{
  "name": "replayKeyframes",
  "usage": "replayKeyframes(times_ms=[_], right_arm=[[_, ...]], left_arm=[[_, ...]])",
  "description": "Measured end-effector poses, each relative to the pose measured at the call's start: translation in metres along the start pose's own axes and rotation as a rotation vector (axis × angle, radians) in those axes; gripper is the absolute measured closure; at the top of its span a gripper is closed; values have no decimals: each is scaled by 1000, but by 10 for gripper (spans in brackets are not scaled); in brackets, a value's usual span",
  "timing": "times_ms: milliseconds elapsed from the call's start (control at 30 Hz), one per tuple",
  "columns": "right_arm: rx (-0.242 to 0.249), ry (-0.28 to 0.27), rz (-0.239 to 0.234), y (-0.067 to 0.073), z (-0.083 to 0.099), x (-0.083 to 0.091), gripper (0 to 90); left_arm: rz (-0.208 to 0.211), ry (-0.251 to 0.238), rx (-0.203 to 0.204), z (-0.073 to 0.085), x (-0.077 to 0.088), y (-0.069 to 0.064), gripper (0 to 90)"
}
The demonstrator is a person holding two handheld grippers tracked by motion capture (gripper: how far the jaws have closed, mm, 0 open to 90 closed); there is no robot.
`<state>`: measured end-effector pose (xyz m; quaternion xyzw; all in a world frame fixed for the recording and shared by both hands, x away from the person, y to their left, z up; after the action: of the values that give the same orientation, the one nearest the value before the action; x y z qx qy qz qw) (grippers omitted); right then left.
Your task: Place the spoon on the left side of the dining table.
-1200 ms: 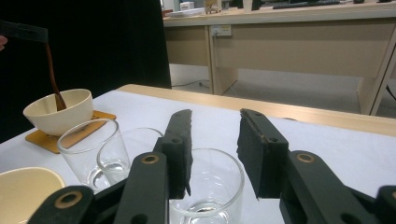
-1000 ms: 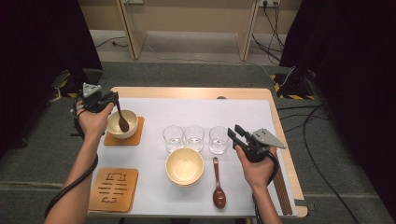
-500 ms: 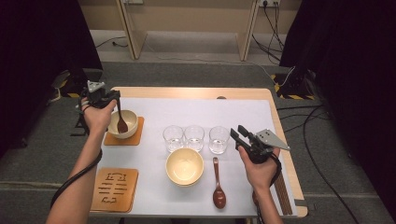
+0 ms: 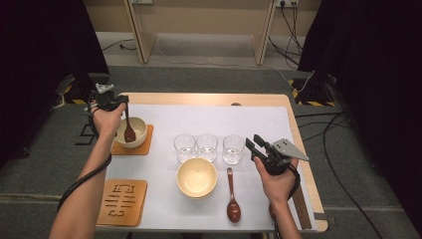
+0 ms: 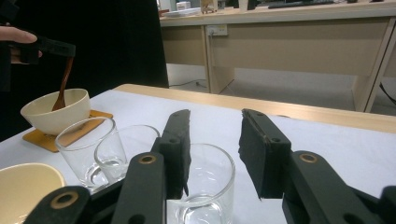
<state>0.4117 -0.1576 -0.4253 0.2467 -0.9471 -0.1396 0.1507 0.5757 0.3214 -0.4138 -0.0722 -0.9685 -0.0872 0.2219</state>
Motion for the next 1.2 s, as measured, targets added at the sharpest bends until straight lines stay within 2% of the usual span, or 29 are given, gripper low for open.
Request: replayKeyframes(times_ms=[433,867,1033,1200], right_arm=[[0,7,-7,1,0,-1,629],[5,21,-11,4,0,0,629],[12,21,-12,6,-1,1,629],[7,40,-2,2,-1,1,626]], left_arm=[[2,42,39,5,-18,5,740],[-11,77,35,14,-29,6,726],[-5,71,39,17,-26,6,706],[11,50,33,16,-16,3,641]])
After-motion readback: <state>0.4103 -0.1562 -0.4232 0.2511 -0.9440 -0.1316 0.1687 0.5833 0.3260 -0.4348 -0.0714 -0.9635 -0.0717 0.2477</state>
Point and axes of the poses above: each handheld gripper's, and its own axes: x roughly backward along the jaws, z roughly out of its underside, y roughly to its left, the point moved 5 cm from there along -x, roughly forward along the jaws, and after that the axes turned 14 degrees about -x, right-handed, at the moved point
